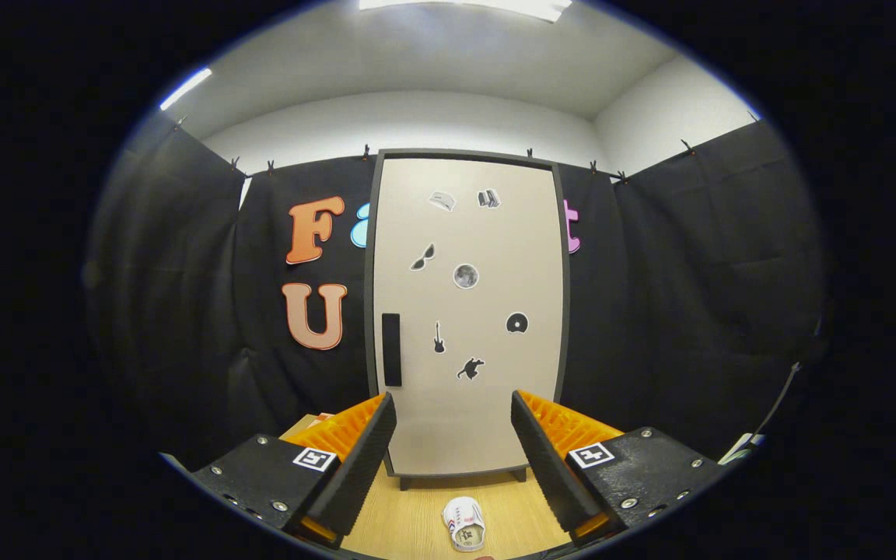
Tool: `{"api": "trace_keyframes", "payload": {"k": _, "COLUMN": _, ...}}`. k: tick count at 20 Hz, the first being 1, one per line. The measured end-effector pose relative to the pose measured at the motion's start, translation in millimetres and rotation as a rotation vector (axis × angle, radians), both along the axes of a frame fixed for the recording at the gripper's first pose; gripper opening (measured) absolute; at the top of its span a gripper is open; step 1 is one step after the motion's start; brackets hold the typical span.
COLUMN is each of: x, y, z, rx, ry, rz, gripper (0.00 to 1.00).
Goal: Open the shoe cabinet door, grab the shoes and put them into the shoe cabinet, then close the shoe cabinet door.
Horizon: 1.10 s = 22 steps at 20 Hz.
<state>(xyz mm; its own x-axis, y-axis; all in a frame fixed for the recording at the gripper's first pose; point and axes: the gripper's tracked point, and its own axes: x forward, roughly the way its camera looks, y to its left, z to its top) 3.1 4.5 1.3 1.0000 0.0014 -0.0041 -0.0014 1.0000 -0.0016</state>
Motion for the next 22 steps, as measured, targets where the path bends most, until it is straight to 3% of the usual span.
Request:
{"api": "trace_keyframes", "payload": {"k": 11, "x": 6.6, "y": 4.1, "z": 2.0, "rx": 0.003, "ry": -0.004, "rz": 0.013, "gripper": 0.93}}
{"api": "trace_keyframes", "payload": {"k": 22, "x": 40.0, "y": 38.7, "z": -11.4, "rx": -0.011, "ry": 0.027, "rz": 0.061, "gripper": 0.93}}
